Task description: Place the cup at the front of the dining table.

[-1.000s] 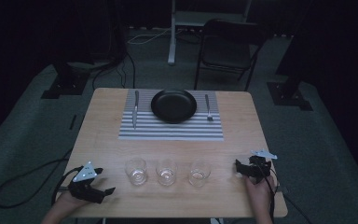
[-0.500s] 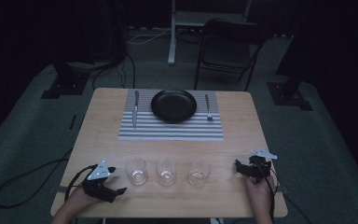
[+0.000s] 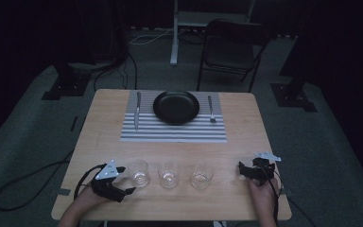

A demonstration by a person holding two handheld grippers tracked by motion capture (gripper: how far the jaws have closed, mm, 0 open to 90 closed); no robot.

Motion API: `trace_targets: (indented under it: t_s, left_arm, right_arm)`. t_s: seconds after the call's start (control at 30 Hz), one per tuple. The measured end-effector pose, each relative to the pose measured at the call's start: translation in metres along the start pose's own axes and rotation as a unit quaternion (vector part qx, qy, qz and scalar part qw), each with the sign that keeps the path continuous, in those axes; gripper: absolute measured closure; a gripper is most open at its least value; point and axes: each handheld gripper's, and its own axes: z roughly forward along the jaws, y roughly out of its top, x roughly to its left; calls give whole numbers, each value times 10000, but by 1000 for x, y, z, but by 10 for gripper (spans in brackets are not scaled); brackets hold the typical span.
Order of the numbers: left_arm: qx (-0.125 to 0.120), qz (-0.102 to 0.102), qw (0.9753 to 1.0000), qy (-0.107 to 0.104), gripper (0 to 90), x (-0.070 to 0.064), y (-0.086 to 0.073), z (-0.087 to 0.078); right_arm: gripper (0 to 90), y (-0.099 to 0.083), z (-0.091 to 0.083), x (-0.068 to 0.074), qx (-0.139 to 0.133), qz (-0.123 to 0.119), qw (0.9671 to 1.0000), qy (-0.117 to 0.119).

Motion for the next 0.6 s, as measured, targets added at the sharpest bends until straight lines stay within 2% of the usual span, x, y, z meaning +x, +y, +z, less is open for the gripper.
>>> trace_targets:
  t_s: [0.23,0.6]
  left_arm:
    - [-84,5,9999,-60,87,0,6,6]
    - [-39,72,9998,-207,87,0,13,20]
  right_arm:
    - [118,0,0,0,-1,-1,10000,0]
    - [118,0,0,0,-2,-3,10000,-1]
